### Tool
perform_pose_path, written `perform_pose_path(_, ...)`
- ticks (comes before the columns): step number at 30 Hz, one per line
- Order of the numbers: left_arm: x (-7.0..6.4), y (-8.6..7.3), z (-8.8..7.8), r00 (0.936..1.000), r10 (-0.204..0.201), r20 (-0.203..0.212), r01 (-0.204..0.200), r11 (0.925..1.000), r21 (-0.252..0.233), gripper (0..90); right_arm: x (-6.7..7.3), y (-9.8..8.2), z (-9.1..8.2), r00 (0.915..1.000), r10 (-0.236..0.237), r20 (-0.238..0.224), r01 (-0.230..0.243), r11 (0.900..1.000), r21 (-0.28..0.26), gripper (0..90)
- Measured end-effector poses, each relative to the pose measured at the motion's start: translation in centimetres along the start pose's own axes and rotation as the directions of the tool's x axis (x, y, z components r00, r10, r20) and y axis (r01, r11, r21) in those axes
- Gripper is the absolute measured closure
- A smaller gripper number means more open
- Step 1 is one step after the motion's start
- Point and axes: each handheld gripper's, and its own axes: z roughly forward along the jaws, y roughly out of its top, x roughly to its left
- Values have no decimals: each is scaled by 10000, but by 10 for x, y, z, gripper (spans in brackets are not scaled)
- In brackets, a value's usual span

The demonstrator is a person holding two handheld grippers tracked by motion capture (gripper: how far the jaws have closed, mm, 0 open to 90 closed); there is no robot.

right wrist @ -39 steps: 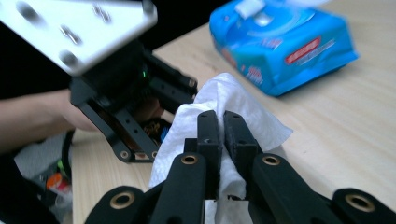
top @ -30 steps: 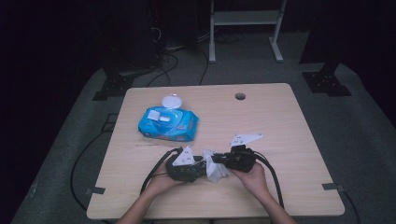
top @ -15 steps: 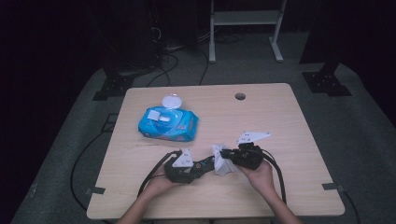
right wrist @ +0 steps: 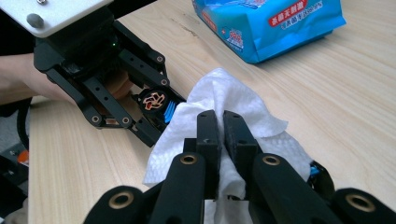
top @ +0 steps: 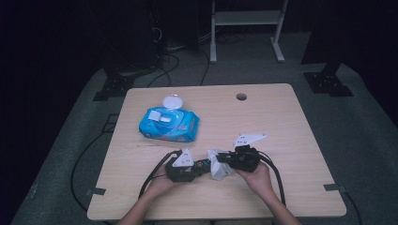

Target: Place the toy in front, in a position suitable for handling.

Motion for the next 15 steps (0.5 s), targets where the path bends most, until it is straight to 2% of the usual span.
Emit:
perform_pose_path(4, 0, 0, 4, 9999, -120, -1, 120, 9998, 184, 553, 0, -2, 0, 10000, 88, -10, -89, 9999, -113, 853)
perform_pose_path(6, 0, 1, 7, 10000, -79, -1, 79, 9996, 256, 559, 1, -1, 0, 10000, -24, 72, 25, 9999, -108, 852)
perform_pose_path(10, 0, 3, 9, 10000, -89, 14, 88, 9997, 245, 582, 1, -2, 0, 10000, 12, 49, -11, 9999, -122, 853)
perform_pose_path(15, -1, 5, 11, 10000, 87, 25, -87, 9997, 232, 637, 1, -2, 1, 9999, 110, -24, -110, 9997, -198, 852)
